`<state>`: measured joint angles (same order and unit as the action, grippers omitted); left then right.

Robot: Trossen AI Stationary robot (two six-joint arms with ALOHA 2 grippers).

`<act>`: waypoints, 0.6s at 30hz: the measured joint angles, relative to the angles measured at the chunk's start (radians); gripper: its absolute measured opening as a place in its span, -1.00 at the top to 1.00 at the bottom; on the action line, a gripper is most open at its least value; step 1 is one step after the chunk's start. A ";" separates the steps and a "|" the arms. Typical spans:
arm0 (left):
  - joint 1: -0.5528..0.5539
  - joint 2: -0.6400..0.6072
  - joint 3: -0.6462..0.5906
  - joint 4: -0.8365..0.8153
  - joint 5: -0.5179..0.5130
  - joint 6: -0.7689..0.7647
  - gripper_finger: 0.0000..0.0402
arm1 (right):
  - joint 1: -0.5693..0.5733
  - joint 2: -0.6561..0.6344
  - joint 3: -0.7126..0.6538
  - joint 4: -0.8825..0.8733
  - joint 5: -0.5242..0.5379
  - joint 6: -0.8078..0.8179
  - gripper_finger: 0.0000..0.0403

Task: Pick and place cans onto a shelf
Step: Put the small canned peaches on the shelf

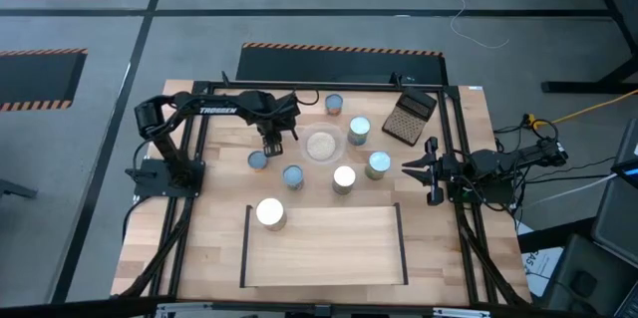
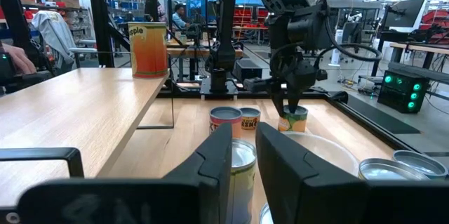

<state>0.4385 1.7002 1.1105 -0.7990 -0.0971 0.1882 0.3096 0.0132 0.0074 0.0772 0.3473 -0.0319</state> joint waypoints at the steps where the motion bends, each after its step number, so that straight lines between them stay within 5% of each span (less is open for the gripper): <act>1: 0.000 0.003 0.001 0.000 -0.002 0.000 0.43 | 0.000 0.000 0.000 0.000 0.000 0.000 0.65; 8: 0.000 0.006 0.001 0.000 -0.008 0.001 0.47 | 0.000 0.000 0.000 0.000 0.000 0.000 0.65; 18: -0.001 0.007 0.000 0.000 -0.050 -0.003 0.78 | 0.000 0.000 0.000 0.000 0.000 0.000 0.65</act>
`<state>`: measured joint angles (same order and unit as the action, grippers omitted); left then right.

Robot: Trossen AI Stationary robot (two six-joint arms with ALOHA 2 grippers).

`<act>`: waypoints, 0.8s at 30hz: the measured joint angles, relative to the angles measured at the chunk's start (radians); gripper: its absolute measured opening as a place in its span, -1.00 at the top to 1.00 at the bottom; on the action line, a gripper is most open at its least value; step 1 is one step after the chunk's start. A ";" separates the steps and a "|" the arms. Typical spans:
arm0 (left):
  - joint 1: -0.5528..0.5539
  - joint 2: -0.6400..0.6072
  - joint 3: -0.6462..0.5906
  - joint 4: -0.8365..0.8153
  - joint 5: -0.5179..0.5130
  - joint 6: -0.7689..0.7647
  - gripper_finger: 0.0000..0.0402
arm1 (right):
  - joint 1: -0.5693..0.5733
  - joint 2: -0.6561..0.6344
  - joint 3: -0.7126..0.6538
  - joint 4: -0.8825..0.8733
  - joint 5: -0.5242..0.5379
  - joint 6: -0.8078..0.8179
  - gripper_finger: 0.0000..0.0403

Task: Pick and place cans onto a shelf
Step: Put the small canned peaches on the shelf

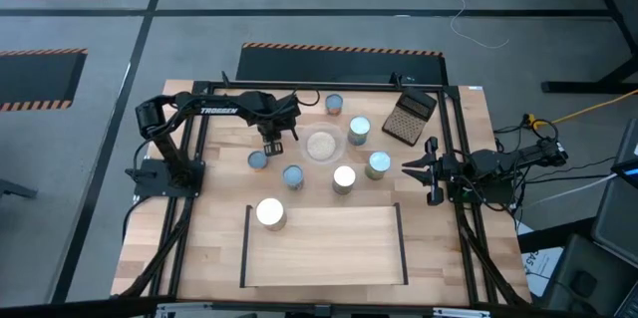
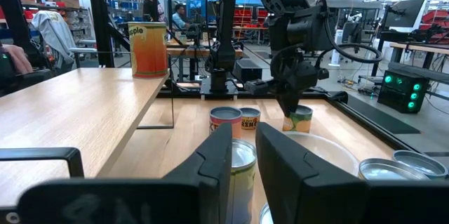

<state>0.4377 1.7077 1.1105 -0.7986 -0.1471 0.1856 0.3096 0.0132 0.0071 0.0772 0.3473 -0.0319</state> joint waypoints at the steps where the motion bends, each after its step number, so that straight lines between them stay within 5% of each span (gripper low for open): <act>1: 0.000 0.000 0.000 0.000 0.000 0.000 0.81 | 0.000 0.000 0.000 0.000 0.000 0.000 0.65; 8: 0.000 -0.003 0.000 0.000 0.000 0.000 0.97 | 0.000 0.000 0.000 0.000 0.000 0.000 0.65; 24: -0.039 -0.092 -0.004 -0.005 -0.034 -0.020 0.99 | 0.000 0.000 0.000 0.000 0.000 -0.003 0.65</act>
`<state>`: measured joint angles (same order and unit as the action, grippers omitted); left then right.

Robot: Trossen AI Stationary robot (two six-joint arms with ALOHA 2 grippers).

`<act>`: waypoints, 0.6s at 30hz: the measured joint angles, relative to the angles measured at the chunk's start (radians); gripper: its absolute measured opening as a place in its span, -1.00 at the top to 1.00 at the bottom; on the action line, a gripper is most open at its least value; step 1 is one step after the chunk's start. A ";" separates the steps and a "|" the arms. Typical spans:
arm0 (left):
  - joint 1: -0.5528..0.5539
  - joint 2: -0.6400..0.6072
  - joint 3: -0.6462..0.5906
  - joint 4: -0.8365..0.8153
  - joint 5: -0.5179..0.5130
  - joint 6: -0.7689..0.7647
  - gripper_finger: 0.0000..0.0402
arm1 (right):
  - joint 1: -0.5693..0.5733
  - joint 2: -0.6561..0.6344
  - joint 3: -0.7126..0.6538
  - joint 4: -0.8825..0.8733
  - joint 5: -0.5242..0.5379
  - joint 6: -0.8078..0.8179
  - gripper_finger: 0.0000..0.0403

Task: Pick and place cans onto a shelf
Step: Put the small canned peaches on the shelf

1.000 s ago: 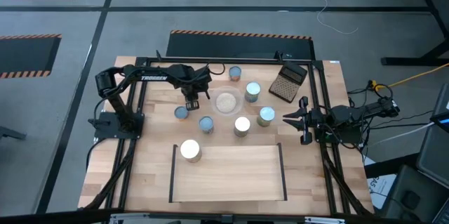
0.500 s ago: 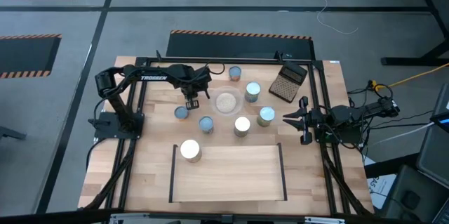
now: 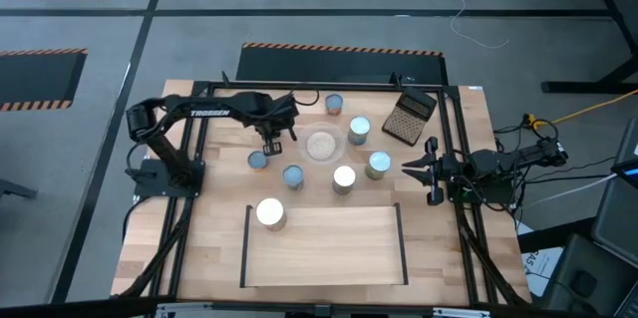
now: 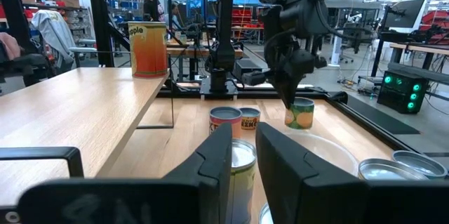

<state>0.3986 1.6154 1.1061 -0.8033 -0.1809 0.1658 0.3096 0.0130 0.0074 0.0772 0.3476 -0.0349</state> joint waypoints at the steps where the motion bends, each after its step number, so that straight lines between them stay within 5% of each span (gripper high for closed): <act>1: -0.003 -0.011 0.000 0.001 0.000 -0.001 0.99 | 0.000 0.000 0.000 0.000 0.000 0.000 0.65; 18: -0.086 -0.256 0.003 -0.001 0.001 -0.078 0.99 | 0.000 0.000 0.000 0.000 0.000 0.000 0.65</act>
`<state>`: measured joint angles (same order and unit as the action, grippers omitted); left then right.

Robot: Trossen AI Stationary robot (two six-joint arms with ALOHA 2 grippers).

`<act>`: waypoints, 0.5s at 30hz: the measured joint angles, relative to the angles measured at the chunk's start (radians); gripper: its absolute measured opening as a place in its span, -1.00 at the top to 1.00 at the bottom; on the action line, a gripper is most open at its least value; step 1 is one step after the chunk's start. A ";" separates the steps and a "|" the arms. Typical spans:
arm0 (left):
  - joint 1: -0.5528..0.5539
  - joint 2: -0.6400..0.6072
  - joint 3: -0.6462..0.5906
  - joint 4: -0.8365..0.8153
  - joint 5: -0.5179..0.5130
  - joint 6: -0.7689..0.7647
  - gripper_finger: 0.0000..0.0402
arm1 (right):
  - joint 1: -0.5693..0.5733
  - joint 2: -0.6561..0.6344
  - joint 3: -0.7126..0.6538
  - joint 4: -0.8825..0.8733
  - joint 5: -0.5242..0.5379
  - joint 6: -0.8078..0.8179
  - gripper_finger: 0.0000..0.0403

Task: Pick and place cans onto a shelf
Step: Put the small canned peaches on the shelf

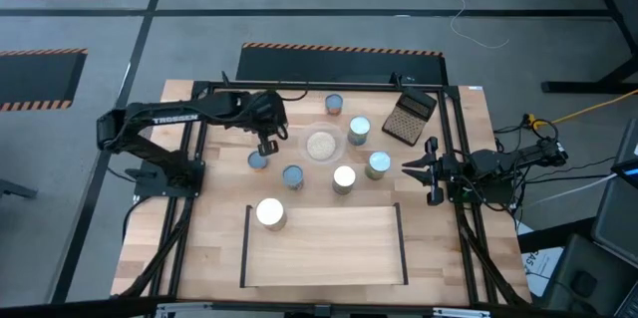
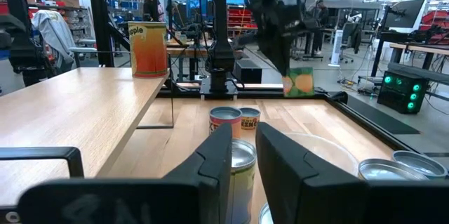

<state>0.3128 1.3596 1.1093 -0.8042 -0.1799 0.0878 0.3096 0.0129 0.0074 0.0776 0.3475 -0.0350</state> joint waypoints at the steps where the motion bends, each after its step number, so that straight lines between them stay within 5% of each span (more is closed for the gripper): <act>1: -0.008 -0.011 0.000 0.000 0.001 -0.008 0.99 | 0.000 0.000 0.000 0.000 0.000 0.000 0.65; 6: -0.050 -0.042 0.048 -0.050 0.000 -0.053 1.00 | 0.000 0.000 0.000 0.000 0.000 0.000 0.65; 15: -0.151 -0.029 0.331 -0.171 -0.001 -0.132 1.00 | 0.000 0.000 0.000 0.000 0.000 0.000 0.65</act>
<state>0.1614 1.3308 1.4406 -0.9747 -0.1812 -0.0445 0.3099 0.0129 0.0072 0.0776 0.3476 -0.0350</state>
